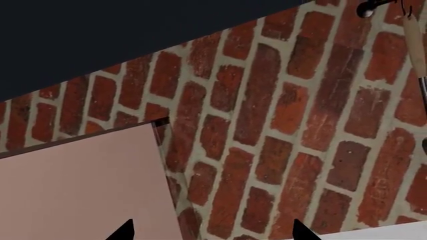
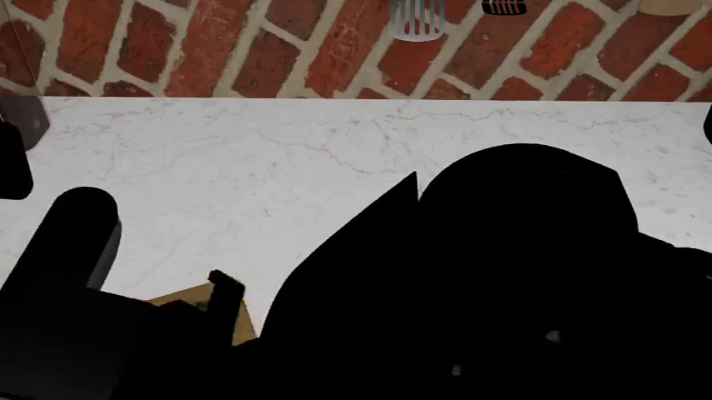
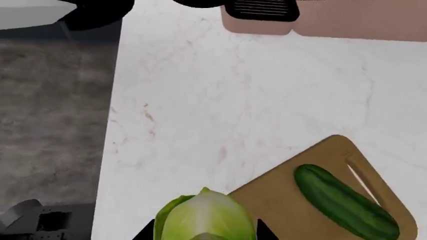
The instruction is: Clear the non-vegetable object off the cutting board and place the vegetables onto it.
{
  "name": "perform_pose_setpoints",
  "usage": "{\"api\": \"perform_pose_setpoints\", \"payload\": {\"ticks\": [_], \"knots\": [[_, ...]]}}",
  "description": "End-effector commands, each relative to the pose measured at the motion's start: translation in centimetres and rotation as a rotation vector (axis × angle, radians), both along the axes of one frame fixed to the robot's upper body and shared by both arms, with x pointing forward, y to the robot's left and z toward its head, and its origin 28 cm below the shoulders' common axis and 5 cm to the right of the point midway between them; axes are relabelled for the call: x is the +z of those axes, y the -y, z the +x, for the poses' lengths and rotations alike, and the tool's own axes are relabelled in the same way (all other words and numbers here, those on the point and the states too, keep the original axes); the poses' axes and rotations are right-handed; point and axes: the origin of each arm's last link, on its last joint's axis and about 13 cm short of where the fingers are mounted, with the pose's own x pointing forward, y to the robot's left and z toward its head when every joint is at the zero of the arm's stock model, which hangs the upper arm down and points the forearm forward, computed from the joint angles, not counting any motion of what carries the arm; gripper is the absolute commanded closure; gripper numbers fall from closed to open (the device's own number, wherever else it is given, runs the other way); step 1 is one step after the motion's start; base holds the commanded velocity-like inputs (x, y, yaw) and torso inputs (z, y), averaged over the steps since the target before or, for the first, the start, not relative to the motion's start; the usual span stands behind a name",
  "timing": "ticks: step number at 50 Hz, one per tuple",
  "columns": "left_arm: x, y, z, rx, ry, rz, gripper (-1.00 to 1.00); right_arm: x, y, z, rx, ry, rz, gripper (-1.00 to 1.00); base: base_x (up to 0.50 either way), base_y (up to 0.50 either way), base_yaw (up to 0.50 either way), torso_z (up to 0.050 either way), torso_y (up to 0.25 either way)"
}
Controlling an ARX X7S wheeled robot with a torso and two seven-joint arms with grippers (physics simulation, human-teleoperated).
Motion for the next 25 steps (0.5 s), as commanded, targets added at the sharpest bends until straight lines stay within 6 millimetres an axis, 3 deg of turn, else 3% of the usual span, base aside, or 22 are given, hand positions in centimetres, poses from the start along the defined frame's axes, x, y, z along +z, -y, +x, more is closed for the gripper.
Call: {"api": "perform_pose_setpoints", "payload": {"ticks": [1, 17, 25], "knots": [[1.0, -0.3, 0.4, -0.006, 0.026, -0.012, -1.00, 1.0, 2.4, 0.7, -0.097, 0.042, 0.031, 1.00, 0.00, 0.00, 0.00, 0.000, 0.000], [1.0, -0.3, 0.4, -0.007, 0.027, -0.009, -1.00, 0.5, 3.2, 1.6, -0.158, 0.036, 0.041, 1.00, 0.00, 0.00, 0.00, 0.000, 0.000], [1.0, -0.3, 0.4, -0.003, 0.024, -0.006, -1.00, -0.7, 2.9, 2.1, -0.163, 0.014, 0.057, 1.00, 0.00, 0.00, 0.00, 0.000, 0.000]]}}
